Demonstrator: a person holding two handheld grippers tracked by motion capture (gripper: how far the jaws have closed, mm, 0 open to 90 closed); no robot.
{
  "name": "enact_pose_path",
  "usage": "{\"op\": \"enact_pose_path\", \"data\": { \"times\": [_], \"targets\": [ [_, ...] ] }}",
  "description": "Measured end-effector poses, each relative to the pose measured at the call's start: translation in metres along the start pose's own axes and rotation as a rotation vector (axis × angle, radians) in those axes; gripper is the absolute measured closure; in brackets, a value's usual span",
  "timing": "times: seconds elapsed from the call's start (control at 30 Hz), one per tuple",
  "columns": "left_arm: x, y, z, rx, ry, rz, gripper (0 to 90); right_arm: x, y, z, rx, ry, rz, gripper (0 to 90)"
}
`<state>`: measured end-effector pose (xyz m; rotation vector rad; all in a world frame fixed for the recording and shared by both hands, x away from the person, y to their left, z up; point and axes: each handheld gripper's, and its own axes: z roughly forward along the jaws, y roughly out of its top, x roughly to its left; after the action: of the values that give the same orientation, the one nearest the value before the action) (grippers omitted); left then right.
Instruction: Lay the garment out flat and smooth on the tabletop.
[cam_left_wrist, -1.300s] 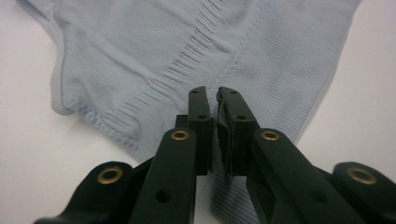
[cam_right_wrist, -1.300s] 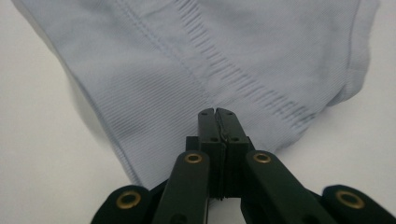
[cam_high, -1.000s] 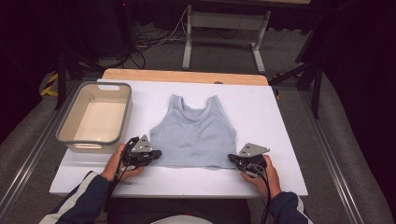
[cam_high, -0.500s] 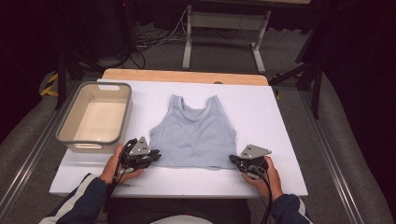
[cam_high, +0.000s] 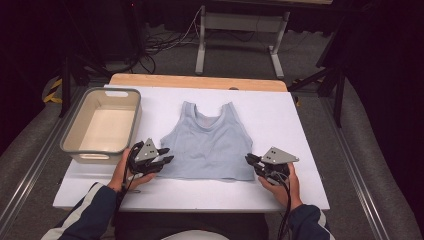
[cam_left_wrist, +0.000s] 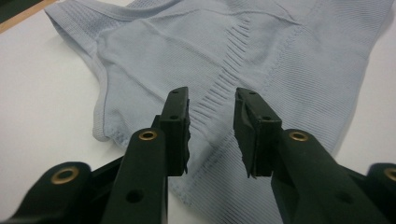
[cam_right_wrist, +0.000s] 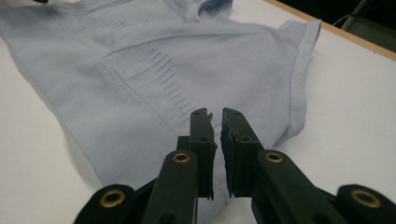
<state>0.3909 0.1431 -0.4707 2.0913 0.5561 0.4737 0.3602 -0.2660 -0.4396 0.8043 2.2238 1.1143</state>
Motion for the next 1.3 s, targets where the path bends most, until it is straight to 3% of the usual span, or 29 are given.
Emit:
{"op": "enact_pose_path", "data": {
  "times": [0.13,0.23,0.33,0.63,0.8,0.93,1.0,1.2,1.3],
  "targets": [
    [0.0,0.004,0.001,-0.017,0.009,0.012,59.1,-0.003,0.005,0.002,-0.037,0.0,-0.011,77.7],
    [0.002,0.007,0.003,-0.024,-0.009,0.001,52.3,-0.005,0.008,0.004,-0.055,0.005,-0.012,74.3],
    [0.002,0.011,0.006,-0.035,0.01,-0.006,44.8,-0.006,0.012,0.007,-0.078,0.011,-0.002,68.3],
    [0.004,0.017,0.005,-0.08,0.045,0.001,29.8,-0.007,0.021,0.016,-0.094,-0.019,-0.032,47.1],
    [0.004,0.016,-0.001,-0.101,0.045,0.007,20.7,-0.004,0.017,0.014,-0.106,-0.023,-0.035,33.0],
    [0.002,0.014,-0.005,-0.109,0.051,0.008,15.9,-0.002,0.015,0.01,-0.115,-0.037,-0.052,29.1],
    [0.001,0.013,-0.007,-0.111,0.056,0.011,12.7,0.0,0.015,0.008,-0.119,-0.065,-0.065,24.2],
    [-0.003,0.007,-0.014,-0.107,0.071,0.02,7.9,0.001,0.013,0.001,-0.142,-0.079,-0.059,19.3],
    [-0.003,0.004,-0.018,-0.122,0.075,0.004,7.1,0.002,0.011,-0.004,-0.164,-0.084,-0.052,14.6]
  ]
}}
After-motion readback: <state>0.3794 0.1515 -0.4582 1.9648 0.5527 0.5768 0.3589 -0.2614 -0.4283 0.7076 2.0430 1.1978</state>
